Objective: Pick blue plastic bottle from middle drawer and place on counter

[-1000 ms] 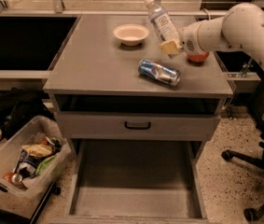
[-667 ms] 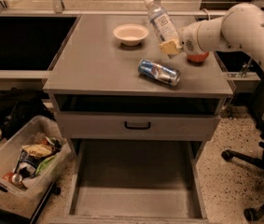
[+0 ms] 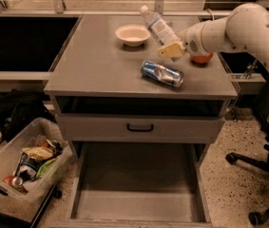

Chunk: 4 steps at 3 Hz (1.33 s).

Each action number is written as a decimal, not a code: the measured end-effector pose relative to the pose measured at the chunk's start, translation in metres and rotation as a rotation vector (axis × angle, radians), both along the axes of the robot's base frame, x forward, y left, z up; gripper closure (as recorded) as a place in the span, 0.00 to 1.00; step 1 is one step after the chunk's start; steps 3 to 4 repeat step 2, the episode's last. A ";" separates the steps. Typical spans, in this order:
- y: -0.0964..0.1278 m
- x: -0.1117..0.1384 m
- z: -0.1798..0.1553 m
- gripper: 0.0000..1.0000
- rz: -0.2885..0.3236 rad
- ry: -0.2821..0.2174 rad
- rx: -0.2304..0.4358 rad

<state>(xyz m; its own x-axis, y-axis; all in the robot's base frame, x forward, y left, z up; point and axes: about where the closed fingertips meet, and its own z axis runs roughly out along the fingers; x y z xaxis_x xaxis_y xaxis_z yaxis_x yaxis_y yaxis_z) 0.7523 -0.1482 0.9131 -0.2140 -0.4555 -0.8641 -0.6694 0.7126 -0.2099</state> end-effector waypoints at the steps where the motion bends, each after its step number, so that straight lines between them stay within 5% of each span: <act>1: 0.000 0.000 0.000 0.00 0.000 0.000 0.000; 4: 0.000 0.000 0.000 0.00 0.000 0.000 0.000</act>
Offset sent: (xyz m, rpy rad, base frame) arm 0.0000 0.0000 0.0000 0.0000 0.0000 0.0000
